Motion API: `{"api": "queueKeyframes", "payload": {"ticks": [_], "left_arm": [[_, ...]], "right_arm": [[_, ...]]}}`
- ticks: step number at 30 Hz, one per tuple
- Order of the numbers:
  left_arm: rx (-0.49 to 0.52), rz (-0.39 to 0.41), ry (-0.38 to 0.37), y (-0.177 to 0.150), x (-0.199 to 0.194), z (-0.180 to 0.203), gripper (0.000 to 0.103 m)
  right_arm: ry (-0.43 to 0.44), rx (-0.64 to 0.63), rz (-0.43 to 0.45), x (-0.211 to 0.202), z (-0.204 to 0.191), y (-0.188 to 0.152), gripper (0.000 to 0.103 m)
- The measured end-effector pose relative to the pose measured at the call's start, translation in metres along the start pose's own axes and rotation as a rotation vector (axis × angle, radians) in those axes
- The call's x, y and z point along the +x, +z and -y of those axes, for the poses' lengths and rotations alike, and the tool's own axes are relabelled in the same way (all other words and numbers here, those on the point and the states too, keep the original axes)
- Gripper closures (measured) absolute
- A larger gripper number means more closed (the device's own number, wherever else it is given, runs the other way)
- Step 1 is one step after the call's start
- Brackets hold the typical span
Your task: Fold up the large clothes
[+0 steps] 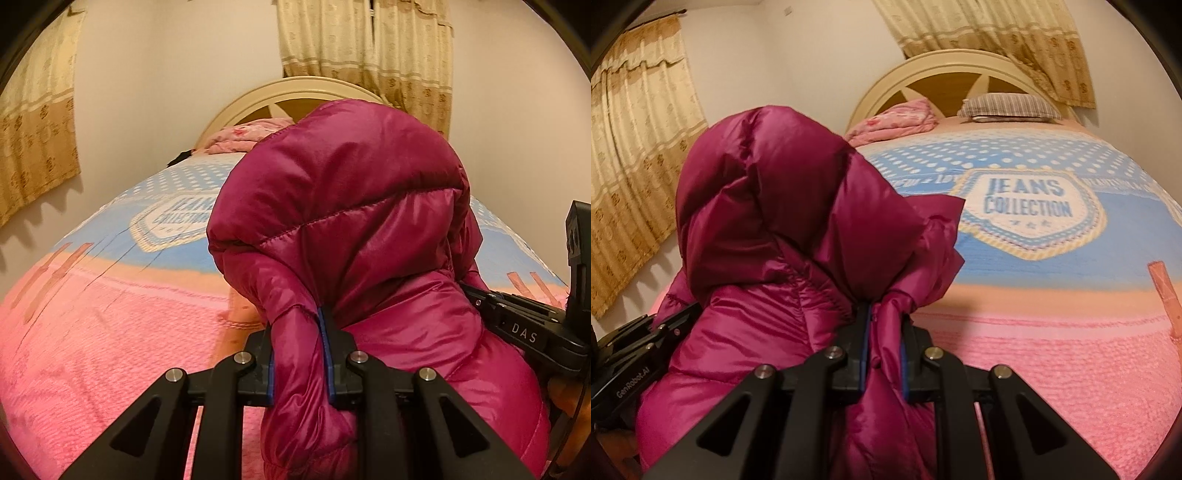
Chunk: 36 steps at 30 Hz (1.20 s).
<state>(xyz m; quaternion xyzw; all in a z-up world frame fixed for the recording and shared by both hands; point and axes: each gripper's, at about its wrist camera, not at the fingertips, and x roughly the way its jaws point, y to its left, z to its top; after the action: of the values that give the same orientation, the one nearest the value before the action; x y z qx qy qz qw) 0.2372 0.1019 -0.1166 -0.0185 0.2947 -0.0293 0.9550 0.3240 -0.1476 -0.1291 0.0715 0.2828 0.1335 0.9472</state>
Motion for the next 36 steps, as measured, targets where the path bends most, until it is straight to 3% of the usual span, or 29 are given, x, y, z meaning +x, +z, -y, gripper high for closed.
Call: {"api": "queueKeyframes", "payload": {"ticks": [21,36], "left_arm": [[-0.101,-0.017,0.081,-0.013,0.0,-0.065,0.084],[-0.119,-0.064,0.12,-0.033,0.013,-0.086,0.084]], "right_arm": [[0.084,-0.111,-0.076,0.048,-0.079,-0.001,0.088],[0.099,-0.135,-0.135,0.072,-0.096,-0.008,0.088]]}}
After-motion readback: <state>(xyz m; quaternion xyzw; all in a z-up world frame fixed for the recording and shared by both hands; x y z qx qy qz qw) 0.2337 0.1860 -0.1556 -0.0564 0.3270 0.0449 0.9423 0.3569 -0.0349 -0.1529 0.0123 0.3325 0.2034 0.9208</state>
